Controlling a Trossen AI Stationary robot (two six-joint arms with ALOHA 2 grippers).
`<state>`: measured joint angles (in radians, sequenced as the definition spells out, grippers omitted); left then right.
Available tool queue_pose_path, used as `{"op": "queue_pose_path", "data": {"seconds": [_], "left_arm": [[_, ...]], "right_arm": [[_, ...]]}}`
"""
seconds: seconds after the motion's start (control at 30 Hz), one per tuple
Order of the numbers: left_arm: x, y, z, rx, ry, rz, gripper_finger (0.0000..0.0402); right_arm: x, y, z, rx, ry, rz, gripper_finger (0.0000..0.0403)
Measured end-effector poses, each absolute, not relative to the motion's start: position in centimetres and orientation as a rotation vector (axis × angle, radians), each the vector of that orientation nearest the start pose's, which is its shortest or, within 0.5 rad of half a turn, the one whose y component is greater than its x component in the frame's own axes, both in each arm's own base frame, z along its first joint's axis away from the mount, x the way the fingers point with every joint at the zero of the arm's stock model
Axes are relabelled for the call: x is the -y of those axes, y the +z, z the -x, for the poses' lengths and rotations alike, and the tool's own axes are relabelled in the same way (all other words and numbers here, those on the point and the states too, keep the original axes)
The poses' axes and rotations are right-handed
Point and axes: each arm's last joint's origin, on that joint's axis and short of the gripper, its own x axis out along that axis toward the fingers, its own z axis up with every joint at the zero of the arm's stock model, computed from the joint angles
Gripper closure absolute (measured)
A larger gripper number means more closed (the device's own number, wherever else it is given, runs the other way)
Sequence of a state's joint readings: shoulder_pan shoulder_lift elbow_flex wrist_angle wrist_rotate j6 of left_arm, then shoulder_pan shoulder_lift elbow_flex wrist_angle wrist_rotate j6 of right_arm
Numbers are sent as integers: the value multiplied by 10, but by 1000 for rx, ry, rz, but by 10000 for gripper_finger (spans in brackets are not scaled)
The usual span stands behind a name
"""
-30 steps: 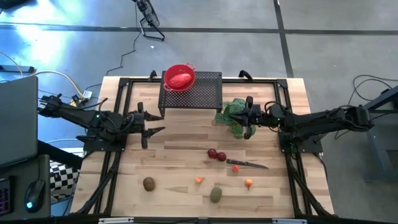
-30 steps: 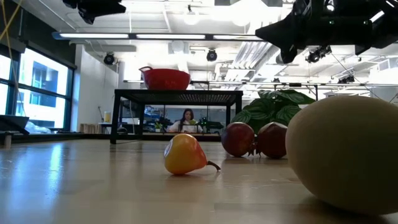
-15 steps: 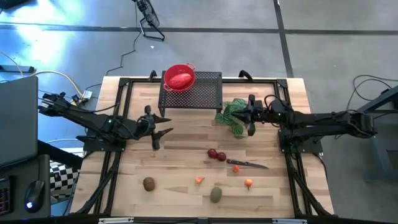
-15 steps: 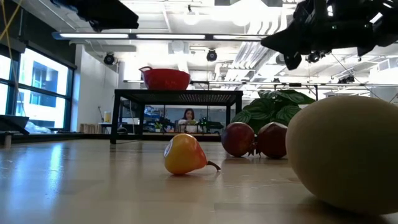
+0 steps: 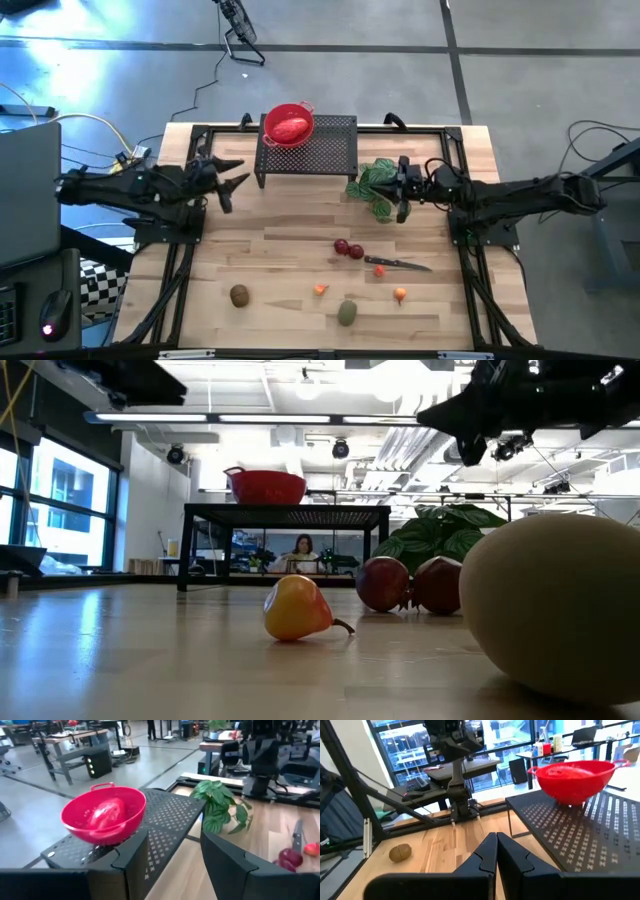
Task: Pick & Place Fruit
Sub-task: Put the left red pomegranate in the red strainer bowl on the shelf
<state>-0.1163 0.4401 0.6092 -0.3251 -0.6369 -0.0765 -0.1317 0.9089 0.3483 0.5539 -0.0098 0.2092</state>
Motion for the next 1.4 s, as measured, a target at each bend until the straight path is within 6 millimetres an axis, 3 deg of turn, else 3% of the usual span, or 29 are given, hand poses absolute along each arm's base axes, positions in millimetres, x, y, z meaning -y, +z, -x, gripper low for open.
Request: {"op": "queue_pose_path", "data": {"seconds": [0.17, 0.37, 0.67, 0.93, 1.23, 1.4], "left_arm": [[-6, 284, -97, -131, 523, 16, 227], [-5, 261, -103, -116, 520, 31, 227], [-4, 260, -104, -105, 479, 80, 227], [-4, 260, -104, -111, 472, 81, 227], [-4, 260, -104, -112, 472, 74, 227], [-4, 260, -104, -117, 471, 57, 227]], "right_arm": [[21, 241, -197, -30, -173, -209, 400], [15, 254, -215, -146, -218, -222, 400], [4, 266, -264, -405, -205, -204, 400], [-10, 251, -298, -628, -171, -160, 400], [-21, 243, -307, -661, -112, -141, 398], [-22, 243, -308, -659, -91, -210, 344]]}}
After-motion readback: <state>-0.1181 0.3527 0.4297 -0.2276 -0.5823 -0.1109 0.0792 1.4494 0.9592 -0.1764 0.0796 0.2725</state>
